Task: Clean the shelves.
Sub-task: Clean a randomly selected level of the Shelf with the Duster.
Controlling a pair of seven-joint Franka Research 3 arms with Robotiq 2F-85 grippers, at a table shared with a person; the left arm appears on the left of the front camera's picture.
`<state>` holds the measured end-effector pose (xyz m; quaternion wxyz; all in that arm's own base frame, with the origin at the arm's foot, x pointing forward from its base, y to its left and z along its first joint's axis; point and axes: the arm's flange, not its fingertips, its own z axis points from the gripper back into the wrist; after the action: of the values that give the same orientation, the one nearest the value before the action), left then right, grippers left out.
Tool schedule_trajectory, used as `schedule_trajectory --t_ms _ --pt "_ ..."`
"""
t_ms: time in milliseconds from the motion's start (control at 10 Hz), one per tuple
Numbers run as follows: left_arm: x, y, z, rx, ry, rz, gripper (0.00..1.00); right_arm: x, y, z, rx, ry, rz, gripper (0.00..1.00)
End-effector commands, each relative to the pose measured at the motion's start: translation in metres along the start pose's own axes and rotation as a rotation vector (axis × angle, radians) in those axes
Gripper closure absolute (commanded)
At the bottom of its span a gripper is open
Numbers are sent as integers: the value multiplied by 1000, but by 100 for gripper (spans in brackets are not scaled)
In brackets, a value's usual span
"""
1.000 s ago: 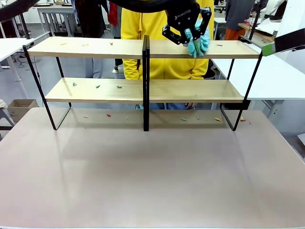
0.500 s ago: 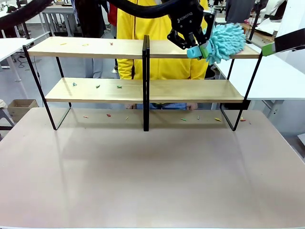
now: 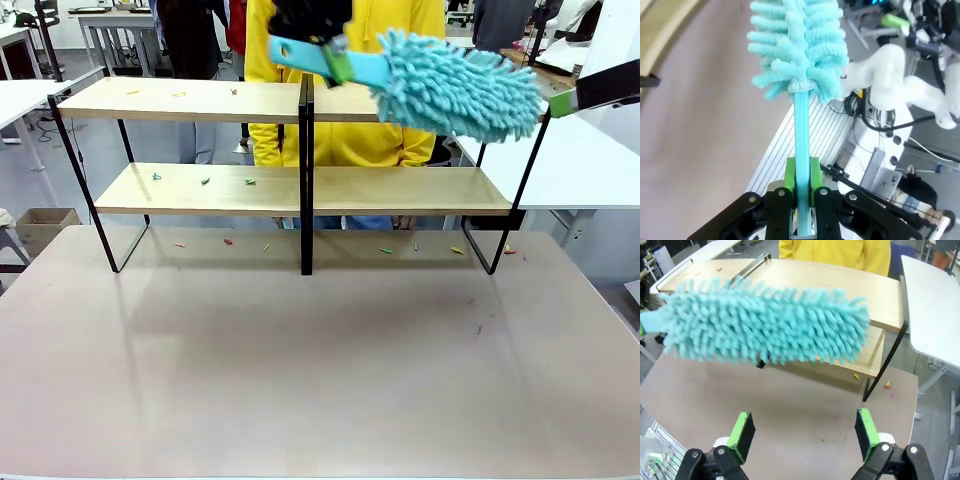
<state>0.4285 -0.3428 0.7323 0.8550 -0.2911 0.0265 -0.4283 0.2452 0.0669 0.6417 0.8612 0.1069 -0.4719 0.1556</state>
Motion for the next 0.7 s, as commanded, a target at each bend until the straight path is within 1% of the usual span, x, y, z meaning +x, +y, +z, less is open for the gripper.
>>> schedule_trajectory --t_ms 0,100,200,300,400,500,600 --pt "-9 1 -7 -18 -62 0 87 0 0 0 2 2 1 0" --pt "-5 -1 -9 -7 -83 22 87 0 0 0 2 2 1 0" --pt "-2 2 -7 7 -110 75 87 0 0 0 2 2 1 0" --pt "-10 9 6 1 -156 110 87 0 0 0 2 2 1 0" --pt "-39 23 33 5 -249 186 87 0 0 0 2 2 1 0" --pt "-79 41 61 37 -340 282 87 0 0 0 2 2 1 0" --pt "-132 55 86 80 -455 392 87 0 0 0 2 2 1 0"
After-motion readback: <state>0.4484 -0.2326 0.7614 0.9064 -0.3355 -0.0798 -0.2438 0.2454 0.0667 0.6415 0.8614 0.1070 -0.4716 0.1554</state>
